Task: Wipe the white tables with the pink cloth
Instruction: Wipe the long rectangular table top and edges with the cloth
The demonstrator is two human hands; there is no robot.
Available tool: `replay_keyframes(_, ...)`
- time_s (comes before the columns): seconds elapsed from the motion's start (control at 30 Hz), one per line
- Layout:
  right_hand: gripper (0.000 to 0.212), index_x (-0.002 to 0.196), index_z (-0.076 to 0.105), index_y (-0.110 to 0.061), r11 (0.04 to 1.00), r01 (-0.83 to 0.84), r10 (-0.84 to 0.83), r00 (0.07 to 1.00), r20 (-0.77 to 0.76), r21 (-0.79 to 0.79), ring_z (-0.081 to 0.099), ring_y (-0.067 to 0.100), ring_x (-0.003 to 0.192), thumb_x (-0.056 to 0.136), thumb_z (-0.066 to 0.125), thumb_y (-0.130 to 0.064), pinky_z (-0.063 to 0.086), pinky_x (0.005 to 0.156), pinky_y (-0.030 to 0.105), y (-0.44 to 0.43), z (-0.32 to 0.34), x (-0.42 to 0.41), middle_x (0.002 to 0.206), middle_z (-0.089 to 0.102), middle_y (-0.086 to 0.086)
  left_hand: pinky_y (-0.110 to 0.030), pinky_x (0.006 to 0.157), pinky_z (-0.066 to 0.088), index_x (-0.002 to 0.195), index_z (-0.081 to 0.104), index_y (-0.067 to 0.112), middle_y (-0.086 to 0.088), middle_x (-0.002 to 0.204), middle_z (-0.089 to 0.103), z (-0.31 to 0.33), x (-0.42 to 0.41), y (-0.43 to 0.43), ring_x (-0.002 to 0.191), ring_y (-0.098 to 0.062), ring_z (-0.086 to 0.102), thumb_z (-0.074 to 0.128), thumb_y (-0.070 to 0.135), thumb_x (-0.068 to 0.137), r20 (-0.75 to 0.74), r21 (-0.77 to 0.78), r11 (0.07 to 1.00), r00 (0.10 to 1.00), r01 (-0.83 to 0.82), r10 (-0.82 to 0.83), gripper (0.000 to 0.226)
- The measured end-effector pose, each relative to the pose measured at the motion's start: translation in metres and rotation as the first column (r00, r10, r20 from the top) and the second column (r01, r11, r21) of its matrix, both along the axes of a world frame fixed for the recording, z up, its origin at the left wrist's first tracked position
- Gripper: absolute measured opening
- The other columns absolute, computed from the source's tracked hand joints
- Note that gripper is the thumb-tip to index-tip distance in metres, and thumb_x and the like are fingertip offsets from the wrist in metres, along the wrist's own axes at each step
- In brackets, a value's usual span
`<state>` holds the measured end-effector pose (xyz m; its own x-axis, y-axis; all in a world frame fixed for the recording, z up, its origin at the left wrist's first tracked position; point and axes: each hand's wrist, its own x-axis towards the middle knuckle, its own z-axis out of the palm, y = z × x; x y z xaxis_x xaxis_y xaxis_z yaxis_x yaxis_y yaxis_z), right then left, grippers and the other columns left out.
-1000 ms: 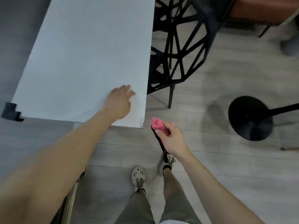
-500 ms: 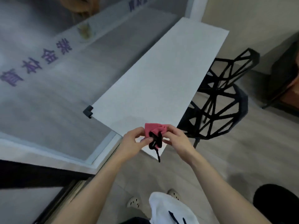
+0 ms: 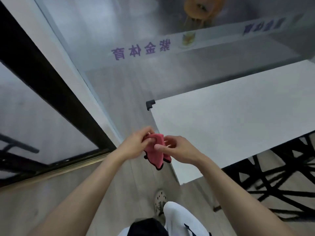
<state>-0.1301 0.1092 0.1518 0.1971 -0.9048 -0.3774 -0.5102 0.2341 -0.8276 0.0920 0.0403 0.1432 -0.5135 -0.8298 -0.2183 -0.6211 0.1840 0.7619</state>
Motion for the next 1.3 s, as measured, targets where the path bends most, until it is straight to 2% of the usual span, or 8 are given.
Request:
replay_keyframes(0.2, 0.018, 0.093, 0.08, -0.029, 0.986, 0.023, -0.05, 0.986, -0.159, -0.168, 0.072, 0.019, 0.068, 0.1, 0.064, -0.028, 0.059, 0.063, 0.041, -0.035, -0.013, -0.006, 0.077, 0.076, -0.004, -0.033, 0.096, 0.05, 0.122, 0.065, 0.027, 0.007, 0.123, 0.062, -0.031, -0.016, -0.019, 0.114, -0.011, 0.061, 0.084, 0.04, 0.094, -0.059, -0.041, 0.95, 0.95, -0.308, 0.306, 0.037)
replay_keyframes(0.3, 0.049, 0.074, 0.072, -0.023, 0.968, -0.057, -0.008, 0.967, -0.255, -0.244, 0.07, 0.007, 0.069, 0.101, 0.052, -0.059, 0.049, 0.058, 0.021, -0.052, -0.013, -0.007, 0.072, 0.071, -0.007, -0.041, 0.106, 0.053, 0.125, 0.058, 0.019, -0.001, 0.133, 0.053, -0.052, -0.031, -0.008, 0.128, -0.023, 0.058, 0.079, 0.074, 0.085, -0.037, 0.461, 0.687, 0.762, -0.561, 0.647, 0.071)
replay_keyframes(0.4, 0.065, 0.067, 0.054, -0.018, 0.926, -0.202, 0.061, 0.914, -0.401, -0.319, 0.062, 0.011, 0.056, 0.107, 0.041, -0.068, 0.043, 0.055, 0.021, -0.068, -0.017, 0.002, 0.071, 0.059, 0.0, -0.064, 0.101, 0.059, 0.128, 0.068, 0.009, -0.014, 0.125, 0.065, -0.069, -0.038, 0.008, 0.115, -0.038, 0.067, 0.063, 0.089, 0.085, -0.074, 0.935, 0.256, 0.569, -0.246, 0.819, 0.091)
replay_keyframes(0.63, 0.029, 0.119, 0.08, -0.016, 0.752, -0.641, 0.518, 0.719, -0.463, -0.154, 0.066, 0.024, 0.108, 0.098, 0.06, -0.012, 0.054, 0.094, 0.039, -0.086, -0.042, 0.003, 0.116, 0.073, 0.001, -0.048, 0.105, 0.048, 0.146, 0.058, -0.005, -0.027, 0.129, 0.068, -0.101, -0.061, 0.004, 0.109, -0.039, 0.066, 0.056, 0.056, 0.105, -0.15, 0.987, 0.155, -0.102, 0.042, 0.983, 0.074)
replay_keyframes(0.83, 0.03, 0.125, 0.077, -0.017, 0.764, -0.635, 0.5, 0.692, -0.52, -0.111, 0.058, 0.018, 0.136, 0.103, 0.056, -0.016, 0.046, 0.112, 0.03, -0.111, -0.078, -0.065, 0.143, 0.067, -0.002, -0.064, 0.1, 0.06, 0.149, 0.055, 0.007, -0.022, 0.134, 0.07, -0.135, -0.078, 0.002, 0.122, -0.046, 0.068, 0.054, 0.005, 0.108, -0.049, 0.766, 0.148, 0.172, -0.626, 0.984, 0.042)
replay_keyframes(1.07, 0.04, 0.146, 0.064, -0.013, 0.769, -0.621, 0.45, 0.694, -0.563, -0.151, 0.034, 0.024, 0.159, 0.106, 0.057, -0.019, 0.031, 0.128, 0.037, -0.179, -0.162, -0.089, 0.16, 0.053, 0.004, -0.03, 0.08, 0.056, 0.134, 0.068, 0.041, 0.007, 0.109, 0.074, -0.176, -0.085, -0.003, 0.105, -0.024, 0.072, 0.045, 0.003, 0.097, 0.095, 0.35, 0.303, 0.355, -0.887, 0.93, 0.058)
replay_keyframes(1.2, 0.049, 0.154, 0.053, -0.006, 0.77, -0.584, 0.358, 0.731, -0.581, -0.259, 0.023, 0.03, 0.165, 0.108, 0.055, -0.023, 0.025, 0.131, 0.049, -0.216, -0.206, -0.084, 0.17, 0.041, 0.01, -0.034, 0.075, 0.053, 0.121, 0.075, 0.027, -0.001, 0.108, 0.079, -0.183, -0.082, -0.016, 0.106, -0.031, 0.075, 0.065, 0.029, 0.098, 0.057, 0.504, 0.126, 0.179, -0.855, 0.982, 0.025)
replay_keyframes(1.3, 0.049, 0.155, 0.051, -0.01, 0.782, -0.52, 0.278, 0.784, -0.556, -0.342, 0.02, 0.026, 0.166, 0.108, 0.053, -0.024, 0.02, 0.133, 0.052, -0.233, -0.227, -0.08, 0.173, 0.036, 0.007, -0.033, 0.067, 0.054, 0.132, 0.077, 0.019, -0.013, 0.122, 0.08, -0.184, -0.075, -0.027, 0.104, -0.031, 0.078, 0.046, 0.072, 0.1, -0.04, 0.828, 0.007, -0.046, -0.561, 0.998, 0.068)
